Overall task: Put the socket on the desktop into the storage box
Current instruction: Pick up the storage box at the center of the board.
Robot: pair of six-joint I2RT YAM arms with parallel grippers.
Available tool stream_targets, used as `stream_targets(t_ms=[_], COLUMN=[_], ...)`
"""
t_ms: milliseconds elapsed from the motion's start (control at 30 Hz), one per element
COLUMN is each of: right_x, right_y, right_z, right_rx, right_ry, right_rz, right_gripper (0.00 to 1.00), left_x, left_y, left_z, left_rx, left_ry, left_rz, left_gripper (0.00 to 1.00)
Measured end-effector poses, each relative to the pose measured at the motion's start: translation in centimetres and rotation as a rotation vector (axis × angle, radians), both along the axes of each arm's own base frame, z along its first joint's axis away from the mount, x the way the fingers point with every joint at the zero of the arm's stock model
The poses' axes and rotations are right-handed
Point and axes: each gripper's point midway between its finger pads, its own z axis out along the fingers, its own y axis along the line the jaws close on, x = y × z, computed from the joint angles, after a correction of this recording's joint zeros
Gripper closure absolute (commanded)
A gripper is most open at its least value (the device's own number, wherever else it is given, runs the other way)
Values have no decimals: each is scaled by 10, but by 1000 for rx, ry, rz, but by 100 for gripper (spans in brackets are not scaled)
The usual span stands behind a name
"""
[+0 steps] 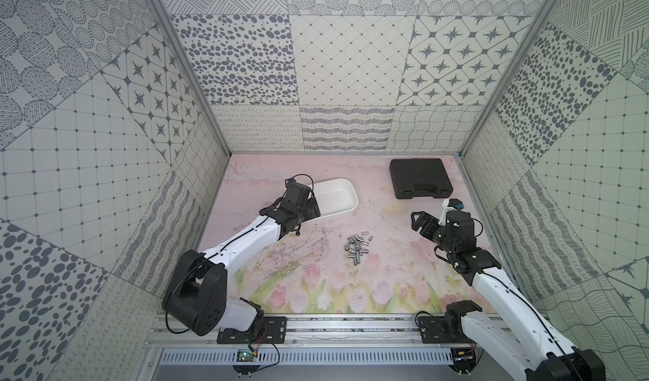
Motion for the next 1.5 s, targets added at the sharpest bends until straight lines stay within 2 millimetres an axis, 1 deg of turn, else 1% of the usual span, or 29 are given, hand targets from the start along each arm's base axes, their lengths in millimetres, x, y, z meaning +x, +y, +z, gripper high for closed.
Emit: stream_targets(t_ms=[100, 167, 233, 333, 433, 467, 633, 733, 800, 933, 967, 1167, 1367, 1500], right_x=[0, 1, 1, 1, 1, 1, 1, 2, 2, 2, 2, 3, 3, 3], right_y=[-1, -1, 0, 2, 2, 3, 5, 6, 8, 9, 9, 8, 8, 9], right_z=[-1, -3, -6, -10, -12, -12, -13, -18, -20, -25, -25, -30, -39, -42], right_rx=[-7, -10, -15, -18, -19, -20, -24, -28, -31, -38, -38, -50, -59, -62], right_ry=[2, 8, 19, 32, 37, 37, 43, 57, 63, 79, 81, 95, 123, 136], right_rz=[-7, -5, -2, 3, 6, 8, 16, 20, 25, 29, 29, 21, 21, 24], right_gripper=[3, 3, 3, 3, 3, 3, 3, 4, 3, 3, 3, 3, 3, 4], left_x=[2, 4, 7, 10, 14, 15, 25, 33, 35, 38, 38, 33, 18, -2], left_y=[4, 11, 21, 30, 32, 32, 30, 29, 30, 29, 29, 29, 36, 46], left_z=[-14, -26, -35, -44, -52, -54, -64, -70, -72, -70, -69, -61, -49, -35], left_rx=[38, 55, 61, 71, 69, 68, 72, 73, 76, 71, 72, 58, 42, 25], left_ry=[31, 62, 86, 111, 134, 139, 155, 164, 168, 163, 162, 165, 177, 162], left_rz=[9, 26, 48, 70, 67, 64, 57, 61, 62, 66, 64, 71, 113, 165], left_gripper=[24, 26, 26, 27, 30, 36, 59, 75, 80, 89, 89, 100, 100, 100])
